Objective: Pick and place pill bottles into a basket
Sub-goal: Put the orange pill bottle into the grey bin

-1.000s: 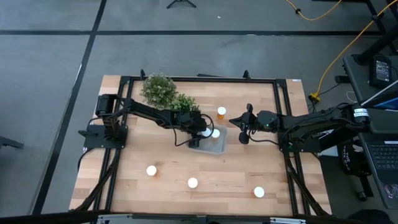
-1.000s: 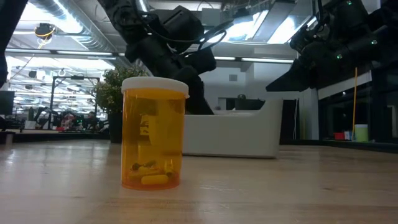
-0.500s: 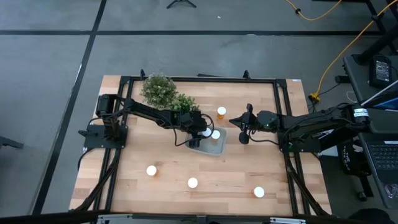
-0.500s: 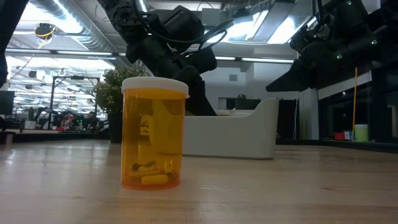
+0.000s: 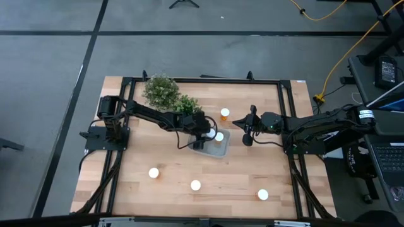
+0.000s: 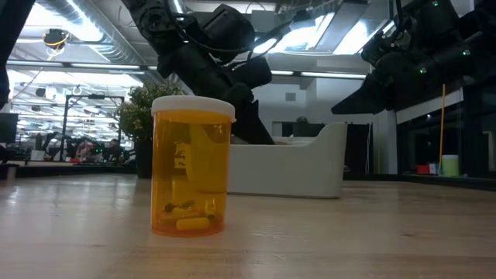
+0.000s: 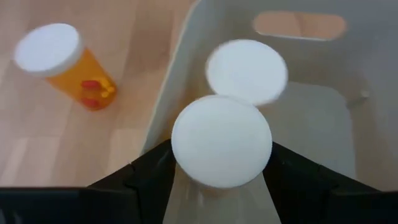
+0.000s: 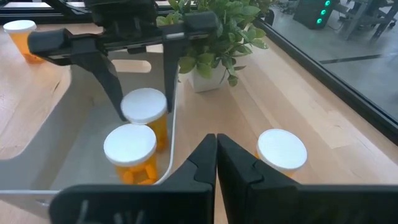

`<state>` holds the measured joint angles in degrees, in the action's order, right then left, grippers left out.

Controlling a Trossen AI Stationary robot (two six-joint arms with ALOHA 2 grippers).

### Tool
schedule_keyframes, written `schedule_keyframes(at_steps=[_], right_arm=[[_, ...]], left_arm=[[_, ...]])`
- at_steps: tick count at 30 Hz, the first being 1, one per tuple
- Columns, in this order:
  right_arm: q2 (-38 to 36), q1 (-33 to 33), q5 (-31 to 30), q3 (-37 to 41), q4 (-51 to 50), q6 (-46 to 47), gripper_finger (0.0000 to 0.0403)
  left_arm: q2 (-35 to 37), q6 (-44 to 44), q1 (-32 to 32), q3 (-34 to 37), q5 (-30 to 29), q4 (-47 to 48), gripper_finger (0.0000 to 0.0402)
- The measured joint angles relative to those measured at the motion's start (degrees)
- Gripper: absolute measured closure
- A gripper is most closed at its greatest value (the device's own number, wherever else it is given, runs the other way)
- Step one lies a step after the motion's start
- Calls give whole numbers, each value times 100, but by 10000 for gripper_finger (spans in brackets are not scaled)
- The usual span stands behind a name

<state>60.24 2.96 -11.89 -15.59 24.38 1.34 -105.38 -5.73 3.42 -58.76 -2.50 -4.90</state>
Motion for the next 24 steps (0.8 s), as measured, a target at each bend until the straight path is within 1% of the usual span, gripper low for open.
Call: schedule_keyframes(at_steps=[15,20,24], right_arm=[[0,0,1,0,0,11,386],[1,-2,1,0,0,13,386],[0,0,1,0,0,13,386]], left_arm=[[0,-106,-44,0,-49,21,169],[0,-108,-44,0,-292,34,169],[0,-108,-44,0,-299,34,169]])
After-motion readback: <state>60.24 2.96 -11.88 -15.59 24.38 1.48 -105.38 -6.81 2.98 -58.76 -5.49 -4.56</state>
